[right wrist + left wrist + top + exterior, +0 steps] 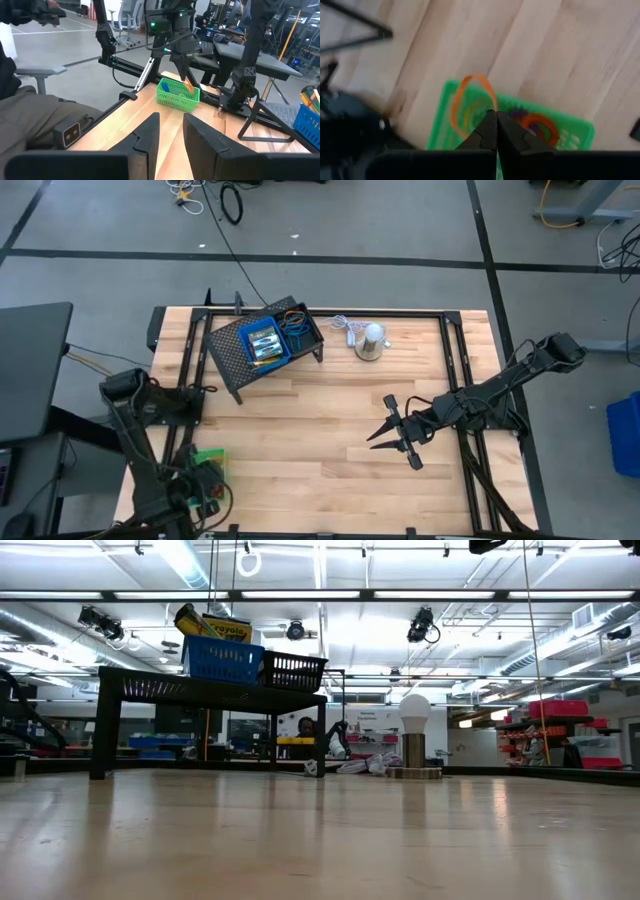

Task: Pick & Place Office Desk Supplies
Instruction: Put the orange rubber band into the black bin

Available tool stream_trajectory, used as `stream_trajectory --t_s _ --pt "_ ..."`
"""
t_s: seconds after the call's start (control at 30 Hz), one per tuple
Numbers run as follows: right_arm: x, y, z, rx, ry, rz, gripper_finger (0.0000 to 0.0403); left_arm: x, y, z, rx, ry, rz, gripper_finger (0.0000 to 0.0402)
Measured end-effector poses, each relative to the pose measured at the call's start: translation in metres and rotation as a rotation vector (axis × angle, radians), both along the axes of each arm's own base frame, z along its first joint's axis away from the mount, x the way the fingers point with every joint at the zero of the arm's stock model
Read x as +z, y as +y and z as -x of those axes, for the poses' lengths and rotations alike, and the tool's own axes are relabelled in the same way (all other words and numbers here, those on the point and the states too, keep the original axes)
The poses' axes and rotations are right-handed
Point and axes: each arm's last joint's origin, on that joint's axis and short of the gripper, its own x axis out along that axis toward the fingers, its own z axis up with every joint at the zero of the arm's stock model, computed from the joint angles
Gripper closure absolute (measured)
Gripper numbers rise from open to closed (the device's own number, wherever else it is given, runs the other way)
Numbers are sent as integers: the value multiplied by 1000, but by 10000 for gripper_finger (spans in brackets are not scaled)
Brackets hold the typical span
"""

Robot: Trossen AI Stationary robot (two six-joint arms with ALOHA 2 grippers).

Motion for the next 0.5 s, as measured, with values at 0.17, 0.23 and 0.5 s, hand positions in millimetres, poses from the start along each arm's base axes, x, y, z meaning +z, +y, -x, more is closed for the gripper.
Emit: stream_trajectory --t_s 0.17,0.23,0.5 --pt "0 0 0 1 -1 2 307 -10 -7 5 39 22 -4 401" --pt "0 0 0 1 -2 4 307 -12 -7 5 47 22 -16 401" --pt "0 0 0 2 -5 10 307 -8 2 -5 14 -116 -125 401"
